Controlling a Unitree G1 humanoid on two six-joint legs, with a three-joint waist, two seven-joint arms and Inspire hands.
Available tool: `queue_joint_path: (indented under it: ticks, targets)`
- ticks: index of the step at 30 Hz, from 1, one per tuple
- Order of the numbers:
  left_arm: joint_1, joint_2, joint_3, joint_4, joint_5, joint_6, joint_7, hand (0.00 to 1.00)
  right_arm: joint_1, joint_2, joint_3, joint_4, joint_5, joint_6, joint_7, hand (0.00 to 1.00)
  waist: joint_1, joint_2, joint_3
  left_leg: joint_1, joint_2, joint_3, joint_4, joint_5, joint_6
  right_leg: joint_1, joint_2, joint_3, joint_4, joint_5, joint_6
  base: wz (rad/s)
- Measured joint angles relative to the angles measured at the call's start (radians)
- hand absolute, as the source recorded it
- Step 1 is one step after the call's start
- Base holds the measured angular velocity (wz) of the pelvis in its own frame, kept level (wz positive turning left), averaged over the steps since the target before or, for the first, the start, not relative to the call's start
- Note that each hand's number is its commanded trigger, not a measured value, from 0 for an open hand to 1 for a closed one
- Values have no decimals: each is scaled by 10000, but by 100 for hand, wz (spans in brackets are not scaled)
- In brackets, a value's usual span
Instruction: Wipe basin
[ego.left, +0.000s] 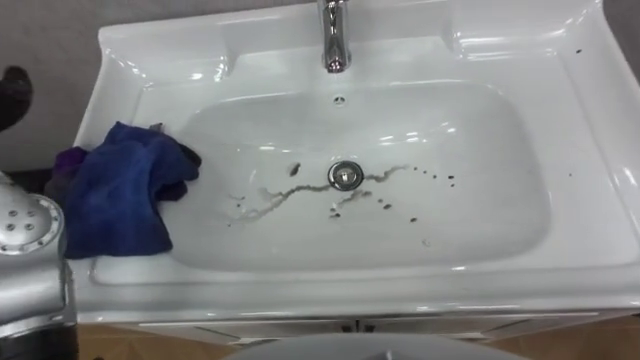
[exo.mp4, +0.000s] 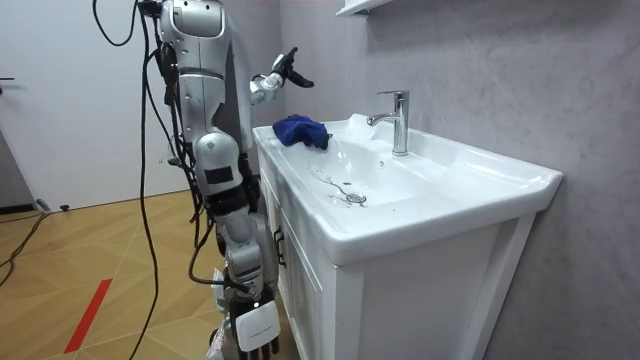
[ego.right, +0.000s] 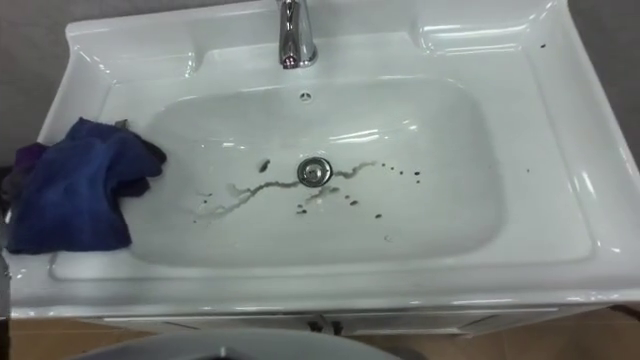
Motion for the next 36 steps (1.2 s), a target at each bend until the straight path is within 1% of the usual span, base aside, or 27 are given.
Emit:
queue_joint_path:
  ticks: [1,2,3,4,6,7,8,9,10,11,12,14,16,18,19,21,24,27,28,31,33,36]
  targets:
    - [2,-13,-137,0,-2,-2,-82,0,-38,3,22,30,-2,-1,20,0,-21,9,7,1,-1,-3,0,0,0,-5,1,28,2,3,-3,-5]
    - [1,-17,-431,-2,-4,-6,-226,0,-133,1,150,88,-33,-4,38,0,-46,20,12,4,5,-7,0,0,0,-19,5,83,6,17,-14,-7]
    - [1,-26,-538,-1,-4,-8,-332,0,-188,4,191,102,-68,-3,57,0,-73,22,10,4,10,-5,0,0,0,-23,2,92,6,25,-19,-6]
    - [1,-46,-742,-2,-3,-10,-489,0,-232,7,191,213,-98,-5,116,0,-148,-17,31,10,16,2,-2,1,0,-37,-5,107,10,31,-24,-3]
    - [1,-226,-847,-4,-1,-12,-834,0,-303,16,192,296,-218,-3,249,0,-298,-41,36,14,29,31,-2,1,0,-104,4,166,4,36,-33,-5]
    - [3,-259,-897,-5,12,-12,-866,0,-297,20,204,316,-234,-2,298,0,-318,-65,39,17,33,52,0,1,0,-126,12,192,4,36,-34,-11]
    - [5,-317,-1064,-16,21,-12,-953,0,-264,22,276,350,-248,9,378,0,-323,-85,7,14,45,133,0,1,0,-187,70,265,6,44,-47,-13]
    - [8,-348,-1276,-48,21,-12,-1022,0,-232,36,405,350,-339,21,434,0,-325,-95,8,14,54,202,1,1,0,-208,82,323,18,48,-53,-14]
    - [14,-363,-1382,-58,21,-12,-1063,0,-220,49,441,350,-387,39,463,0,-333,-108,5,14,57,213,3,1,0,-214,86,341,21,51,-57,-10]
    - [19,-379,-1594,-59,22,-12,-1203,0,-204,71,483,350,-450,55,548,0,-358,-142,-17,5,63,209,4,1,0,-195,92,350,28,55,-62,-6]
    - [21,-389,-1793,-58,23,-12,-1330,0,-216,86,480,348,-522,48,643,0,-478,-179,-29,-7,73,206,3,1,0,-159,102,358,27,59,-68,0]
    - [22,-387,-2083,-58,31,-12,-1483,0,-261,97,479,334,-527,11,740,0,-567,-208,-44,-1,86,210,0,1,0,-131,113,356,23,64,-75,0]
    - [23,-389,-2373,-57,55,-16,-1606,0,-274,101,477,207,-528,-10,741,0,-600,-243,-41,5,115,208,1,1,0,-139,131,379,27,80,-100,-6]
    - [33,-378,-2753,113,90,-87,-1722,0,-358,100,491,203,-525,-23,737,0,-667,-277,-19,13,147,222,-8,0,-1,-137,137,397,25,94,-122,-2]
    - [42,-379,-2852,191,91,-110,-1786,0,-375,100,499,204,-526,-22,735,0,-675,-268,-24,13,152,226,-8,0,0,-136,143,401,24,95,-125,0]
    - [191,-380,-3241,478,143,-112,-2006,0,-518,102,573,293,-522,-13,732,0,-792,-281,-4,5,163,236,-9,0,-1,-136,157,394,12,99,-131,0]
    - [378,-386,-3657,766,646,-110,-2299,0,-568,114,586,340,-522,-18,662,0,-818,-261,-2,-1,165,241,-8,0,-1,-142,167,397,8,102,-137,0]
    - [435,-383,-3854,781,1326,-112,-2377,0,-573,133,589,408,-520,-13,622,0,-819,-259,-1,-2,165,248,-8,0,-1,-141,167,395,10,105,-142,0]
    - [436,-382,-3867,781,1438,-112,-2404,0,-573,137,587,420,-525,-12,623,0,-822,-287,16,-1,163,248,-9,0,-1,-141,166,397,13,105,-142,0]
    - [454,-382,-3882,780,2046,-114,-2500,0,-578,204,581,462,-558,-9,631,0,-833,-304,26,1,162,249,-12,0,-1,-142,148,398,20,106,-143,0]
    - [598,-383,-3884,779,2521,-125,-2500,0,-578,246,582,582,-584,-17,690,0,-878,-308,26,15,162,256,-11,1,-1,-130,145,398,20,106,-143,0]
    - [743,-382,-3883,781,2926,-127,-2498,0,-574,259,614,679,-601,3,763,0,-862,-346,33,13,166,261,-11,1,-1,-153,146,420,21,105,-143,0]
